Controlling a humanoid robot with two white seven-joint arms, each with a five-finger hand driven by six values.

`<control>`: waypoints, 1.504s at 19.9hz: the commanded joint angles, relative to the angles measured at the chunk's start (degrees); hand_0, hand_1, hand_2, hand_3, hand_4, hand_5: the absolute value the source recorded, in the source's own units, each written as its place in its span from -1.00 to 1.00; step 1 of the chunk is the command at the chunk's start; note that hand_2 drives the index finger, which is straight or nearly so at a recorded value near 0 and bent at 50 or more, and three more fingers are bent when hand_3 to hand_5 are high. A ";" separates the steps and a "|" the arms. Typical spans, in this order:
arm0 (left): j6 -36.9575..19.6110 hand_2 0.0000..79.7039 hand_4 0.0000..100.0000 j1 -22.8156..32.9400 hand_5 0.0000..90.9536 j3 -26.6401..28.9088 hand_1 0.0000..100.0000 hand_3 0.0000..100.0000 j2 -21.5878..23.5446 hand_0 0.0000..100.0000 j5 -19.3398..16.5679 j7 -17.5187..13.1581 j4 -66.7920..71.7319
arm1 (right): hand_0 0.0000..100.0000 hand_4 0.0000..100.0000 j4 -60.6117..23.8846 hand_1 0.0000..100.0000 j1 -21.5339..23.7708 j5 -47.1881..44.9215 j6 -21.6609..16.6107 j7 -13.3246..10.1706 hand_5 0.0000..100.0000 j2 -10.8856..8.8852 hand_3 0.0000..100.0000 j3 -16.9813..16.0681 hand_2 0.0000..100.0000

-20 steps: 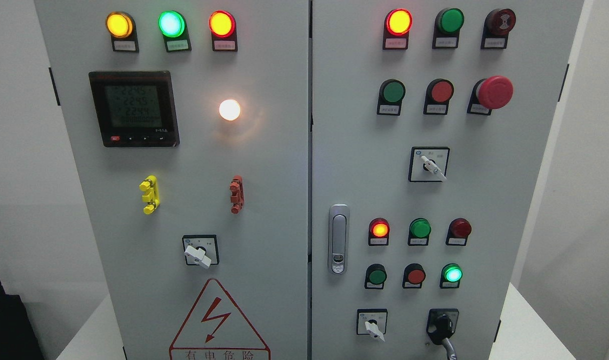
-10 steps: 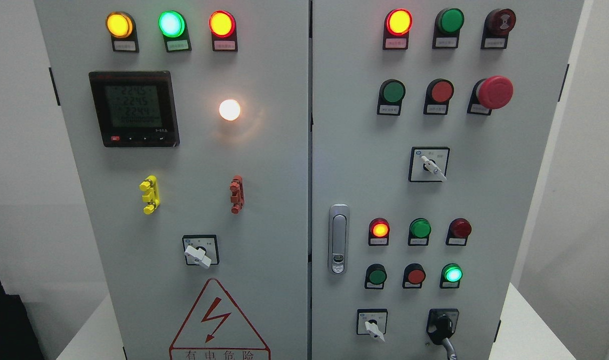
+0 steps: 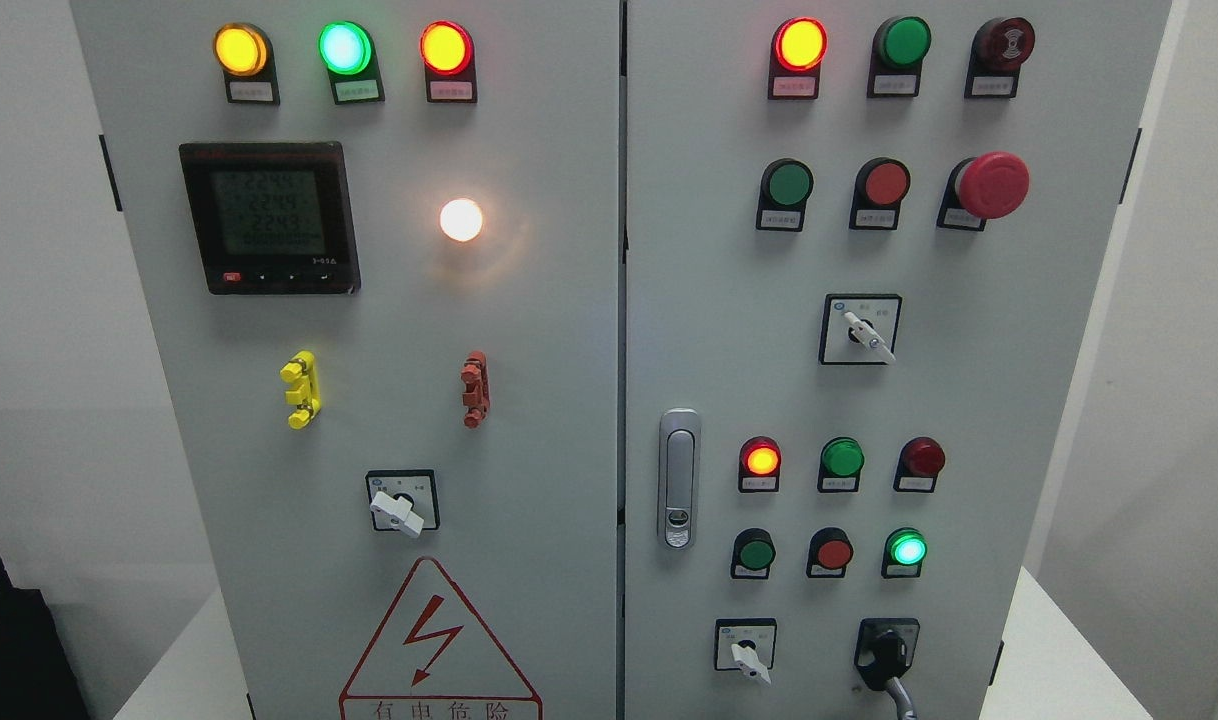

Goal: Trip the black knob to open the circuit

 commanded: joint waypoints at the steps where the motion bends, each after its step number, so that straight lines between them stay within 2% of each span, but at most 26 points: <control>1: -0.11 -1.00 -1.00 -0.12 -1.00 0.14 -0.22 -1.00 0.01 -0.76 0.14 -0.02 0.01 | -1.00 1.00 -3.69 -1.00 -0.76 0.15 -1.13 1.78 1.00 -0.24 1.00 0.93 -0.81; 30: -0.20 -1.00 -1.00 -0.12 -1.00 0.14 -0.22 -1.00 0.01 -0.76 0.14 -0.02 0.01 | -1.00 1.00 -2.90 -1.00 -0.32 -0.99 -0.25 1.86 1.00 -1.21 1.00 -0.83 -0.81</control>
